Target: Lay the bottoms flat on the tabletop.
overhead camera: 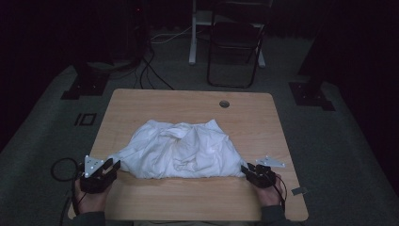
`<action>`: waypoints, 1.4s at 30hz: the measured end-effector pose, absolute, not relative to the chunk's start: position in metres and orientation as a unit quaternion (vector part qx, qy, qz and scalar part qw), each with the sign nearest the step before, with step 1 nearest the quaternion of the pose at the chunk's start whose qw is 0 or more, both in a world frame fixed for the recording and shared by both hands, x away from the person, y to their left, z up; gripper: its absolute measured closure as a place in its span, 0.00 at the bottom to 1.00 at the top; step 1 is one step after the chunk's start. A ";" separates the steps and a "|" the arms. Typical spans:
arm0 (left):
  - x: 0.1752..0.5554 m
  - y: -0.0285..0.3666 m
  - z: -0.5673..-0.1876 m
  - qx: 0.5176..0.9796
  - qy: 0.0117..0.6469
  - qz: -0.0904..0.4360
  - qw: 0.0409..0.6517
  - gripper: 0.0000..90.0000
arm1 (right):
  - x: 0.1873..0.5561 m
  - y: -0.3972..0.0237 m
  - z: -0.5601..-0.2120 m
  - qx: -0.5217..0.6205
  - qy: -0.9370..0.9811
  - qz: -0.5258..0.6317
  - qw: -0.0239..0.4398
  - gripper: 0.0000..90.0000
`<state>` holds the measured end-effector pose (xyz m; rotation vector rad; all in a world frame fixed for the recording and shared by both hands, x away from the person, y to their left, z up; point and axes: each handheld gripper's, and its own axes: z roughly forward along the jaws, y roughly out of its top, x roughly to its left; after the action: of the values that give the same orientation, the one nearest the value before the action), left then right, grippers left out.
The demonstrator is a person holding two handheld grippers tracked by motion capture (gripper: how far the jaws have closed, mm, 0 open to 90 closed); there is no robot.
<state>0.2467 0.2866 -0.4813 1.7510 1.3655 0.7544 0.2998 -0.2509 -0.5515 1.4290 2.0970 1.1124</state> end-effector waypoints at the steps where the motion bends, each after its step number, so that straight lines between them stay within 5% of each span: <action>1: 0.247 0.285 -0.479 0.688 0.534 0.296 0.392 0.72 | 0.300 -0.251 -0.551 0.507 0.744 0.395 0.184 0.73; 12: 0.264 0.257 -0.460 0.710 0.497 0.279 0.413 0.64 | 0.298 -0.246 -0.546 0.498 0.752 0.383 0.200 0.75; 29: 0.316 0.211 -0.461 0.737 0.463 0.275 0.409 0.38 | 0.306 -0.218 -0.498 0.453 0.751 0.422 0.228 0.62; 42: 0.326 0.169 -0.461 0.767 0.419 0.247 0.419 0.37 | 0.335 -0.184 -0.497 0.451 0.759 0.415 0.220 0.60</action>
<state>0.3260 0.1689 -0.4610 1.9229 1.0500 0.6201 0.3349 -0.1837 -0.4973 1.2481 2.0992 1.1471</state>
